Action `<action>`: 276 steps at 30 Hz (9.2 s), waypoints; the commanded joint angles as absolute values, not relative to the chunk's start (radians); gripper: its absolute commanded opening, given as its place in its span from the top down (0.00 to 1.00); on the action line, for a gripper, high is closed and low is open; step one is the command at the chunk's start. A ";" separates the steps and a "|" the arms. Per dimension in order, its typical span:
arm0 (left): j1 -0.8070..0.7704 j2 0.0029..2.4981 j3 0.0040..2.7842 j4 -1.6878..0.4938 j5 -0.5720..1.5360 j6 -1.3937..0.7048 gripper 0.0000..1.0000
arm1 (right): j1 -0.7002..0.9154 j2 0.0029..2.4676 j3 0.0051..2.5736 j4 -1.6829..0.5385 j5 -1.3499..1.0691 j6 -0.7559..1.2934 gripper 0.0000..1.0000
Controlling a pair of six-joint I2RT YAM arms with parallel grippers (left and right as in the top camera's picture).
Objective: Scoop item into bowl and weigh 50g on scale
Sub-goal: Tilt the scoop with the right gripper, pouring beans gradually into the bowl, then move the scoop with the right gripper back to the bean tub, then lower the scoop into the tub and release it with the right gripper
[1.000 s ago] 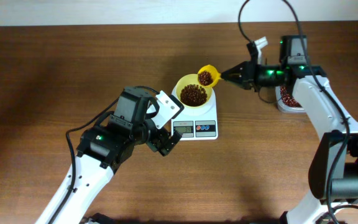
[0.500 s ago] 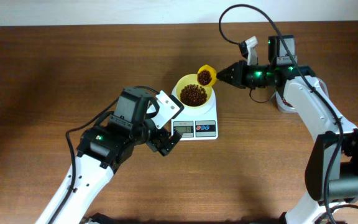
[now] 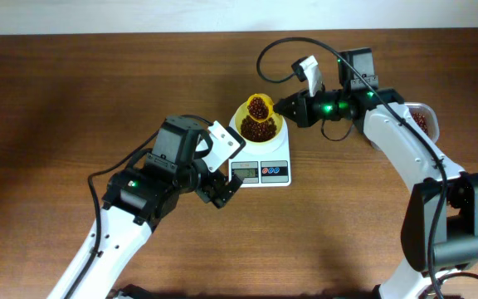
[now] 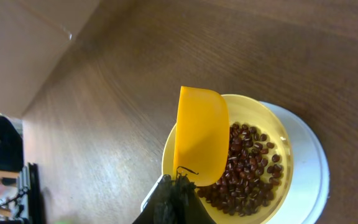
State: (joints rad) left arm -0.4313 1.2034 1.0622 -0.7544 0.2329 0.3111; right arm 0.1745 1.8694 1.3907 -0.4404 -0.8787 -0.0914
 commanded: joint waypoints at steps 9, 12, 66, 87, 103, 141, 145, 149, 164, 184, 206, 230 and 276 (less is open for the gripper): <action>-0.427 1.196 1.062 -0.753 0.247 0.308 0.01 | 0.178 1.877 1.393 -0.437 -0.878 -0.459 0.96; -0.427 1.196 1.062 -0.753 0.247 0.308 0.01 | 0.178 1.877 1.393 -0.433 -0.870 -0.528 0.96; -0.427 1.196 1.062 -0.753 0.247 0.308 0.01 | 0.176 1.877 1.393 -0.464 -0.801 -0.625 0.96; -0.427 1.196 1.062 -0.753 0.247 0.308 0.01 | 0.176 1.877 1.393 -0.482 -0.800 -0.625 0.96; -0.427 1.196 1.062 -0.756 0.247 0.308 0.01 | 0.176 1.877 1.393 -0.508 -0.767 -0.614 0.96; -0.427 1.196 1.062 -0.756 0.247 0.308 0.01 | 0.177 1.877 1.393 -0.566 -0.801 -0.614 0.96; -0.427 1.196 1.062 -0.756 0.247 0.308 0.01 | 0.177 1.877 1.393 -0.543 -0.804 -0.621 0.96; -0.427 1.196 1.062 -0.756 0.247 0.308 0.01 | 0.176 1.877 1.393 -0.543 -0.804 -0.621 0.96; -0.427 1.196 1.062 -0.756 0.247 0.308 0.01 | 0.177 1.877 1.393 -0.543 -0.804 -0.621 0.96; -0.427 1.196 1.062 -0.756 0.247 0.308 0.01 | 0.176 1.877 1.393 -0.546 -0.801 -0.467 0.96; -0.427 1.196 1.062 -0.756 0.247 0.308 0.01 | 0.141 1.877 1.393 -0.456 -1.070 0.461 0.96; -0.427 1.196 1.062 -0.756 0.247 0.308 0.01 | -0.421 1.877 1.393 -0.389 -1.313 0.439 0.96; -0.427 1.196 1.062 -0.756 0.247 0.308 0.01 | -0.420 1.717 1.486 -0.913 -0.311 -0.231 0.96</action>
State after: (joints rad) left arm -0.4313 1.2030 1.0618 -0.7578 0.2333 0.3111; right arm -0.4557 1.7439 1.4570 -0.9051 -0.4320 -0.2203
